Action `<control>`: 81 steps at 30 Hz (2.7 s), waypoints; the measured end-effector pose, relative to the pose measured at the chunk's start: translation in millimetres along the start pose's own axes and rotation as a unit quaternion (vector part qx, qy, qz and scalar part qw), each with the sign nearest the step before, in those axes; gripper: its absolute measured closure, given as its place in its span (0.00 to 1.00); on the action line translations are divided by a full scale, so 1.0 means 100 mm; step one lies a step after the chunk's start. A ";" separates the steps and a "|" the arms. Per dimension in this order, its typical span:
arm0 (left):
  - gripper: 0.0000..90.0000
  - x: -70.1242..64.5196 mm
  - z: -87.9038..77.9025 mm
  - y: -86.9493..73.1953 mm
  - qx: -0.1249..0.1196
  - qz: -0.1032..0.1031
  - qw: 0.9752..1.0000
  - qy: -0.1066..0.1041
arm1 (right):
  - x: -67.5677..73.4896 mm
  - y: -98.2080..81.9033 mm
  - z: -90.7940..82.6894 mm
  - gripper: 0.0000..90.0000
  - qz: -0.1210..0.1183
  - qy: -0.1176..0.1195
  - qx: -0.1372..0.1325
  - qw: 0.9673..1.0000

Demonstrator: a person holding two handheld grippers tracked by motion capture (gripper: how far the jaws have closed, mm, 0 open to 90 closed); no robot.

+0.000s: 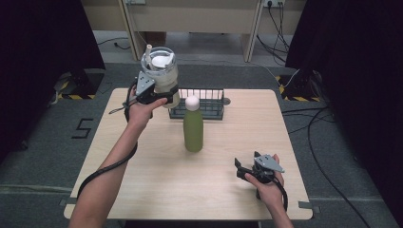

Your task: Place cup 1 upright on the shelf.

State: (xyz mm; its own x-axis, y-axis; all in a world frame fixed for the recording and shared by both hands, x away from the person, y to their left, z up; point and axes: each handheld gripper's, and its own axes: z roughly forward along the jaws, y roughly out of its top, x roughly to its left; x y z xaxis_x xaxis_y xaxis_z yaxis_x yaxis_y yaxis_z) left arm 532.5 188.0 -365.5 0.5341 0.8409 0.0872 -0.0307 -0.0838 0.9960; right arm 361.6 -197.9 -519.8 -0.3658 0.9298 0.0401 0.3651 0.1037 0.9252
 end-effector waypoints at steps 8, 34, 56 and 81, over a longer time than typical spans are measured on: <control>0.11 0.01 0.18 0.03 0.007 -0.002 1.000 -0.001 | -0.02 0.00 0.00 0.17 0.004 -0.002 0.000 1.000; 0.11 0.07 0.68 -0.12 0.036 -0.022 0.999 0.015 | -0.05 0.00 -0.01 0.17 0.006 -0.006 -0.002 1.000; 0.11 0.05 0.95 -0.27 0.051 -0.017 0.998 0.022 | -0.05 -0.01 -0.01 0.17 0.006 -0.005 -0.001 1.000; 0.11 0.07 1.05 -0.63 0.088 -0.036 0.995 0.029 | -0.05 -0.01 0.00 0.17 0.004 -0.005 0.000 1.000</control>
State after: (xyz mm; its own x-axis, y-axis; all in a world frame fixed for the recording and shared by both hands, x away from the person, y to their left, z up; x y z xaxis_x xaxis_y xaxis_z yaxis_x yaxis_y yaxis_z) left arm 626.9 143.1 -429.9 0.4806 0.8767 0.0217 0.1573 -0.1105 0.9813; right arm 362.6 -203.1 -521.1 -0.3536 0.9344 0.0433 0.3671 0.0961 0.9252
